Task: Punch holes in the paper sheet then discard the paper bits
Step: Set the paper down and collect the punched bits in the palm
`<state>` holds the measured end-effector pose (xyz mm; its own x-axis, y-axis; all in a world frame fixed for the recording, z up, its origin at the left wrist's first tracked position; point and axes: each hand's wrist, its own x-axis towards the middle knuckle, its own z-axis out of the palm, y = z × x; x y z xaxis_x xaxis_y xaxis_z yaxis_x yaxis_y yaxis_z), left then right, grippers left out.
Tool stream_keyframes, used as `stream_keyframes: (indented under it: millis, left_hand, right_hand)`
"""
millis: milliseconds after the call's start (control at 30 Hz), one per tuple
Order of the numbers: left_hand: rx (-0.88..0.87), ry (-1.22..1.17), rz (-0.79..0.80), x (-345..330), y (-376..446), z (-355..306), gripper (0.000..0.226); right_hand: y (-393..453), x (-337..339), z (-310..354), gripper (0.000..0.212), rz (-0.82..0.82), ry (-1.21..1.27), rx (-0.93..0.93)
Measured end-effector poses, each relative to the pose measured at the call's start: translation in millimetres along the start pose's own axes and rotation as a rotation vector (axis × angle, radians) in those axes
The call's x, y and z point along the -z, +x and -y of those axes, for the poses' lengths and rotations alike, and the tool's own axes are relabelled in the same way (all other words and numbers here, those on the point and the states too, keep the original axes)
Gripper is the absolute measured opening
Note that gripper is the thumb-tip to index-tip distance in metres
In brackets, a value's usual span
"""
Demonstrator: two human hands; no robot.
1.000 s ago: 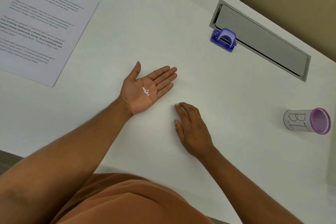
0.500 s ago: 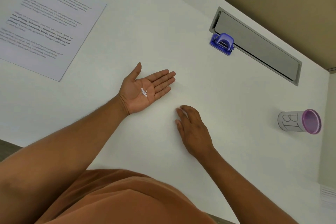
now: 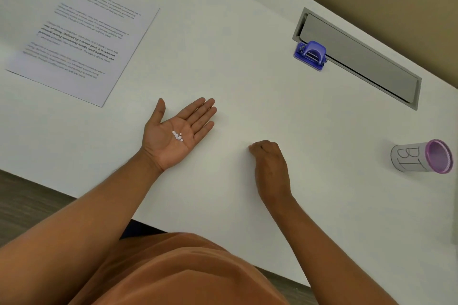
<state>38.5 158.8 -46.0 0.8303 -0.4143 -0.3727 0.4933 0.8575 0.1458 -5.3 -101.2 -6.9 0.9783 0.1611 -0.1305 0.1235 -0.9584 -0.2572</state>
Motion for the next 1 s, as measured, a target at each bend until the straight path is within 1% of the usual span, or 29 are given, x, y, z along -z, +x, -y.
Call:
stream_keyframes:
  millis: [67, 100, 233, 367, 400, 433, 500, 533, 567, 633, 733, 867, 1000]
  left_hand:
    - [0.022, 0.007, 0.01, -1, 3, 2, 0.089]
    - [0.036, 0.01, 0.019, -2, 4, 4, 0.089]
    - [0.097, 0.014, 0.054, -9, 14, 16, 0.092]
    - [0.148, 0.009, 0.079, -15, 26, 31, 0.093]
    - [0.161, 0.007, 0.084, -17, 29, 36, 0.093]
    - [0.174, 0.005, 0.093, -19, 32, 40, 0.093]
    - [0.197, 0.005, 0.111, -23, 38, 49, 0.093]
    - [0.207, 0.004, 0.118, -24, 41, 52, 0.093]
    - [0.215, 0.001, 0.123, -26, 44, 55, 0.093]
    - [0.236, -0.012, 0.13, -28, 50, 61, 0.092]
    - [0.261, -0.015, 0.137, -28, 54, 68, 0.091]
    - [0.274, -0.01, 0.14, -27, 54, 68, 0.089]
    - [0.275, 0.012, 0.144, -26, 53, 69, 0.09]
  right_hand:
    - [2, -3, 0, 0.022, 0.018, 0.117, -0.047]
    - [2, -4, 0, 0.022, 0.008, 0.13, -0.047]
    - [10, -1, 1, 0.016, -0.07, 0.016, 0.033]
    - [16, 2, 3, 0.014, -0.091, 0.02, 0.029]
    - [15, 3, 5, 0.014, -0.102, 0.066, -0.003]
    - [15, 6, 7, 0.015, -0.117, 0.141, -0.073]
    - [15, 14, 12, 0.017, -0.166, 0.341, -0.272]
    - [15, 18, 15, 0.016, -0.205, 0.436, -0.346]
    - [14, 22, 20, 0.016, -0.241, 0.51, -0.383]
    - [11, 29, 33, 0.015, -0.265, 0.627, -0.364]
    - [10, 31, 53, 0.013, -0.22, 0.738, -0.291]
    - [13, 26, 61, 0.01, -0.164, 0.739, -0.251]
    - [14, 20, 61, 0.011, -0.174, 0.763, -0.277]
